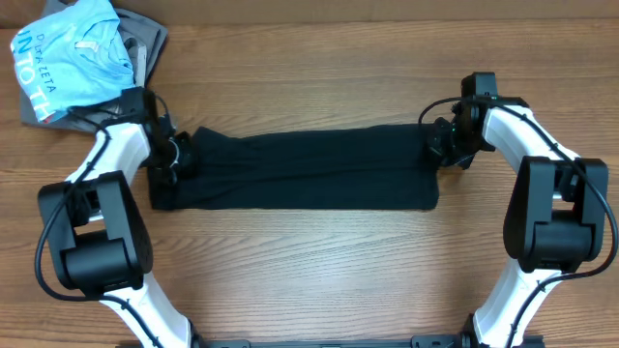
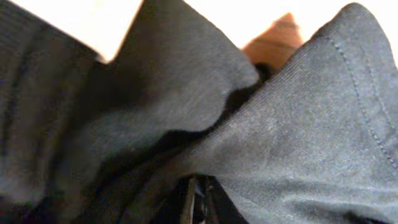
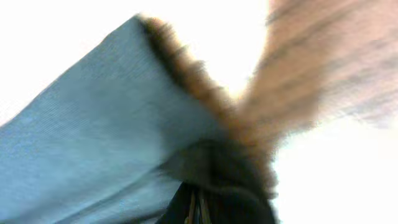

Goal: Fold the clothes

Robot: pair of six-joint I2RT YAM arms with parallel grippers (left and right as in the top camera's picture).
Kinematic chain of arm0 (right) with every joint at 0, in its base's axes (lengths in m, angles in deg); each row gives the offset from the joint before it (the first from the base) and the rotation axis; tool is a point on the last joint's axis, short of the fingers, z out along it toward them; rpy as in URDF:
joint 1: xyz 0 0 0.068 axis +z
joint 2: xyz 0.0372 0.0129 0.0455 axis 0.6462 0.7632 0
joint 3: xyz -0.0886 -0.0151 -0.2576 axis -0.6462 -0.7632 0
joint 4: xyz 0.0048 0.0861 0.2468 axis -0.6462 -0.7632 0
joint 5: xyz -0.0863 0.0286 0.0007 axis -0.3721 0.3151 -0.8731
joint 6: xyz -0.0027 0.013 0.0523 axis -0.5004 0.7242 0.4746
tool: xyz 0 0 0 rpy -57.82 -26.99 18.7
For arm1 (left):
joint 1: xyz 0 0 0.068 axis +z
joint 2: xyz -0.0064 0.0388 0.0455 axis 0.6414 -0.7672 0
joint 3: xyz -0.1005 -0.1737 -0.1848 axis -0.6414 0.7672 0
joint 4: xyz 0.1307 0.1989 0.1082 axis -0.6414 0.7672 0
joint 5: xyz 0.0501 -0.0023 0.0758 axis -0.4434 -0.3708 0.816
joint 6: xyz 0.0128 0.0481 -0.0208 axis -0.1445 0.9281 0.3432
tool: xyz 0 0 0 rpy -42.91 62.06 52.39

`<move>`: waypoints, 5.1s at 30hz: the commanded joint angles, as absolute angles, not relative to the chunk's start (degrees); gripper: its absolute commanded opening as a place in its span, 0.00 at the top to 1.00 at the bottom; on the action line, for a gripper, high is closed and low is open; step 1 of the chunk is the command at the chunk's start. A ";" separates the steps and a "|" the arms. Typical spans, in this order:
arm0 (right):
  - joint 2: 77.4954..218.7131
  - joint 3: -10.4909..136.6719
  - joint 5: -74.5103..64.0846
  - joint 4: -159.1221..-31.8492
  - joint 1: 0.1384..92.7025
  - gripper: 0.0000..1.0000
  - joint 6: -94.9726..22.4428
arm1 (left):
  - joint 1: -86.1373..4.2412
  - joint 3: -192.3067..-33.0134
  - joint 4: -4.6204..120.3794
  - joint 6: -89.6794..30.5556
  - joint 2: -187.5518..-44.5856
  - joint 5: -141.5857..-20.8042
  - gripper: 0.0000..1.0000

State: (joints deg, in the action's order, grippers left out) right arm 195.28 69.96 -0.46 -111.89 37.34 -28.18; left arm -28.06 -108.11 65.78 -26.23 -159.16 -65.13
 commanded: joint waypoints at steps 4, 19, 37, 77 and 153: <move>196.18 84.26 -6.88 -122.75 35.94 0.87 -30.91 | -25.51 -117.45 72.93 -25.03 -161.30 -54.99 0.81; 196.57 81.22 6.95 -131.08 32.25 0.08 -45.82 | -25.66 -135.04 90.65 -24.61 -161.30 -55.10 0.00; 196.94 61.77 25.88 -116.39 36.01 0.07 -47.81 | -25.66 -135.04 91.16 -24.68 -161.32 -59.19 0.00; 196.92 65.96 12.46 -117.00 26.87 0.16 -39.46 | -25.66 -135.04 92.47 -24.66 -161.30 -59.16 0.00; 194.15 84.59 -3.04 -124.52 57.78 0.89 -26.08 | -25.66 -135.04 92.21 -24.66 -161.32 -59.16 0.00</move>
